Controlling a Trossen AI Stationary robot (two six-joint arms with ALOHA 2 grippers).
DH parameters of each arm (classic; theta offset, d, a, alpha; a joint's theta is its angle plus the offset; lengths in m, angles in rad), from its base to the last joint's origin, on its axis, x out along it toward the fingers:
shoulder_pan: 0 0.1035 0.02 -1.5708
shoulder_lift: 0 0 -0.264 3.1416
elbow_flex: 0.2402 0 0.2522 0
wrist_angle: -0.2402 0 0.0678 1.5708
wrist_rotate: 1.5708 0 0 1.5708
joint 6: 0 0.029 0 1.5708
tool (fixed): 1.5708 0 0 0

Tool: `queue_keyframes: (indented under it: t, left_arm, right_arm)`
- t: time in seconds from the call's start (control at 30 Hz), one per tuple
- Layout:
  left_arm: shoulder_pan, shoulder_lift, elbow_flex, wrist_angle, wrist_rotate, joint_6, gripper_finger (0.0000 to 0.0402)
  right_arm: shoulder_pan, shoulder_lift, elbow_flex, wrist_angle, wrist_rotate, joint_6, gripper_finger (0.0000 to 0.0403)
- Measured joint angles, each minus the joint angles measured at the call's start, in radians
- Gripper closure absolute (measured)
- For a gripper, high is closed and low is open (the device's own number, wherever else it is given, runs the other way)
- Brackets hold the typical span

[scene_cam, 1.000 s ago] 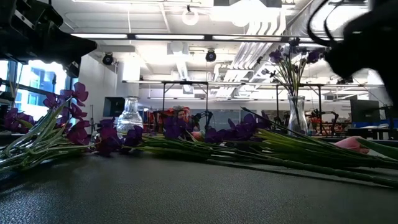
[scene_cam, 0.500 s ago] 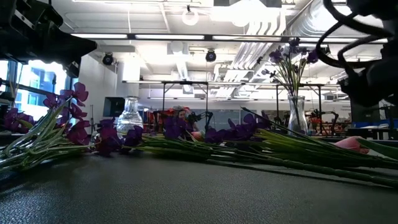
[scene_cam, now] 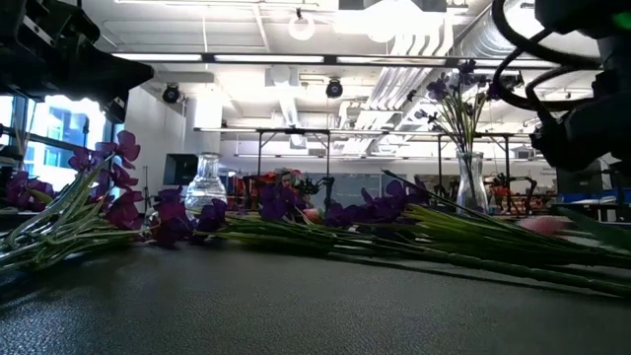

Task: Sort flowers into vase by color
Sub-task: Put the bottom pink tulip into the left transparent vase

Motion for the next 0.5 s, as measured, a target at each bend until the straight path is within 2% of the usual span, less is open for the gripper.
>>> queue_keyframes:
  t: [0.23, 0.5]
  left_arm:
    - [0.0, 0.0, 0.0, -0.001, 0.0, 0.0, 0.0401]
    - [0.0, 0.0, 0.0, -0.002, 0.01, 0.0, 0.0401]
  right_arm:
    - [0.018, -0.09, -0.003, 0.123, 0.318, -0.069, 0.0398]
    - [0.017, -0.226, -0.003, 0.314, 0.634, -0.418, 0.0401]
